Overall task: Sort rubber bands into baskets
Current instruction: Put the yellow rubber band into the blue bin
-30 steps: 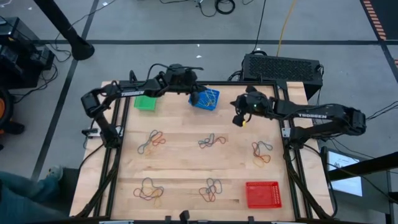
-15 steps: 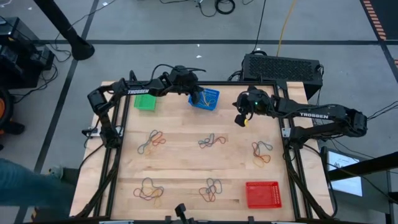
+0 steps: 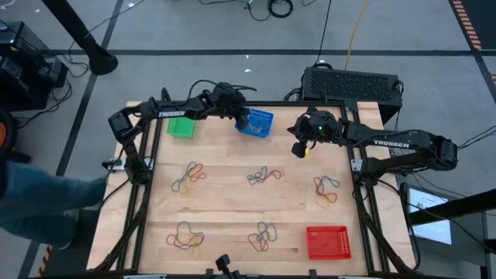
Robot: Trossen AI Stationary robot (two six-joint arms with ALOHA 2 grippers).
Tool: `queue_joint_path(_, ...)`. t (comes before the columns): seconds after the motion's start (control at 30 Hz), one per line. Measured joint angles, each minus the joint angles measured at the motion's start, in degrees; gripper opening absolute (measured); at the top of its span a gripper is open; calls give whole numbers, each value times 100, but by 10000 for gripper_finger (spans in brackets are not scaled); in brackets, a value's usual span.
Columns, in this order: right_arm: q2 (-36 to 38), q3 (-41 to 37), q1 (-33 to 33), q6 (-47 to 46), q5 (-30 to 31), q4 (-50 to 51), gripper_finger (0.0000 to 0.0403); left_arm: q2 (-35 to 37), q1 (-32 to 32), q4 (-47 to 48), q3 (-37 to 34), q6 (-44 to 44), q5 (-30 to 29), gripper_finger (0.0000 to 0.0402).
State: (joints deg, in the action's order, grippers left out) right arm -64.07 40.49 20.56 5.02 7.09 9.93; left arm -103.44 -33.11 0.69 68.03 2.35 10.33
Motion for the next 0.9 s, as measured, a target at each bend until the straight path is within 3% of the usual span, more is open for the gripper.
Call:
queue_joint_path(0.23, 0, 0, -2, -2, 2, 2, 0, 3, 79, 24, 0, 10, -9, 93)
queue_joint_path(0.37, 0, 0, -3, -2, 0, 17, 0, 38, 89, 536, 131, 12, -7, 111)
queue_joint_path(0.6, 0, 0, -28, -81, -438, 22, 0, 251, 225, 3018, 925, -353, 104, 114)
queue_joint_path(0.9, -4, 0, -537, -324, -461, 20, 0, 1105, 1257, 5369, 836, -430, 160, 113)
